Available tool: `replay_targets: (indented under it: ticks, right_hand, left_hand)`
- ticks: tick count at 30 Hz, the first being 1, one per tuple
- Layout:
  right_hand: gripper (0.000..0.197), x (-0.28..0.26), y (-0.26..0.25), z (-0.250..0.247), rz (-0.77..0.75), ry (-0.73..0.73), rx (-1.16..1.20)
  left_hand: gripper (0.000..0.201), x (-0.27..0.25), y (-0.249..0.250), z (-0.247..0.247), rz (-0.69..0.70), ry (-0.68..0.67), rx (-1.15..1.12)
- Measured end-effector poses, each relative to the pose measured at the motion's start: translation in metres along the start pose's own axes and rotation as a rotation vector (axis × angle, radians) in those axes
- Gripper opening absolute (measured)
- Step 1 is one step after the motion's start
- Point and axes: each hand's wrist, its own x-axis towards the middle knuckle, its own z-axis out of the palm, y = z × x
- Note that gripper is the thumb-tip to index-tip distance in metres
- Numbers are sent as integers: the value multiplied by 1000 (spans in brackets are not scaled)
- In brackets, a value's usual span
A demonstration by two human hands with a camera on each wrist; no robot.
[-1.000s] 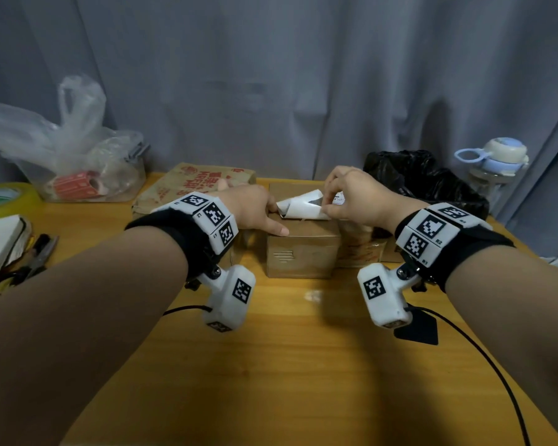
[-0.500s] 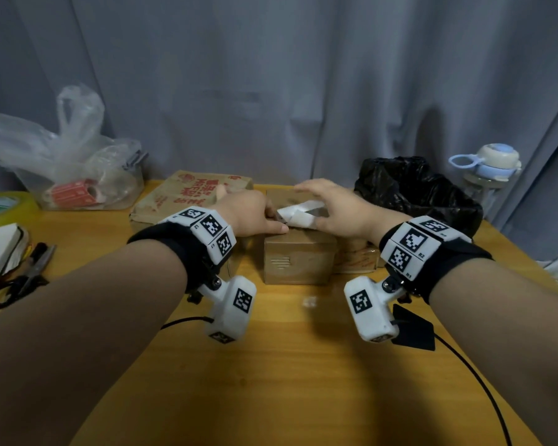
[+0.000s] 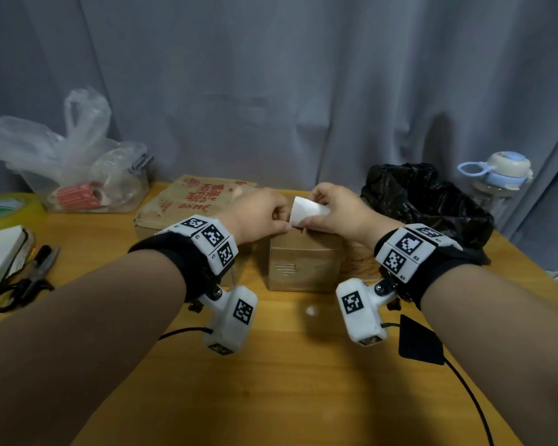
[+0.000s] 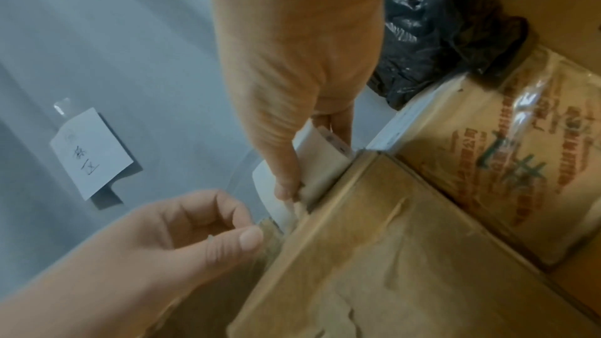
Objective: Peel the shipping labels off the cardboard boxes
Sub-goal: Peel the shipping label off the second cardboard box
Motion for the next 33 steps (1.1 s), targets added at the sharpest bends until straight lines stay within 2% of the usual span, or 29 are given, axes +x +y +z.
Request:
replay_targets:
  ticks: [3,6,10,15,17,21,23,26,29,33]
  right_hand:
    - [29,1,0,-4,24,11,85]
    - [26,3,-1,-7,47,10,95]
    - [29,5,0,-9,48,20,-27]
    - [11,5,4,-28,106,276,-33]
    - [7,3,5,-37,118,315,40]
    - [23,-1,-2,-51,59,350,250]
    - [23,-2,-8,-55,13,334,247]
    - [22,-4,-16,-55,-49,305,294]
    - [22,-7,-19,-53,-61,309,399]
    - [13,-12,-19,-54,-104,290,453]
  left_hand:
    - [26,-3,-1,-4,182,-106,-14]
    - [34,-3,2,-3,230,-202,149]
    - [35,-2,6,2,233,-247,263]
    - [34,5,3,4,119,-291,226]
    - [33,5,2,0,78,-247,112]
    - [34,7,3,-15,2,32,-179]
    - [41,11,11,-23,21,133,-391]
    - [46,17,26,-30,77,149,-690]
    - [29,21,38,-33,58,140,-836]
    - [9,20,48,-32,-64,170,-1022]
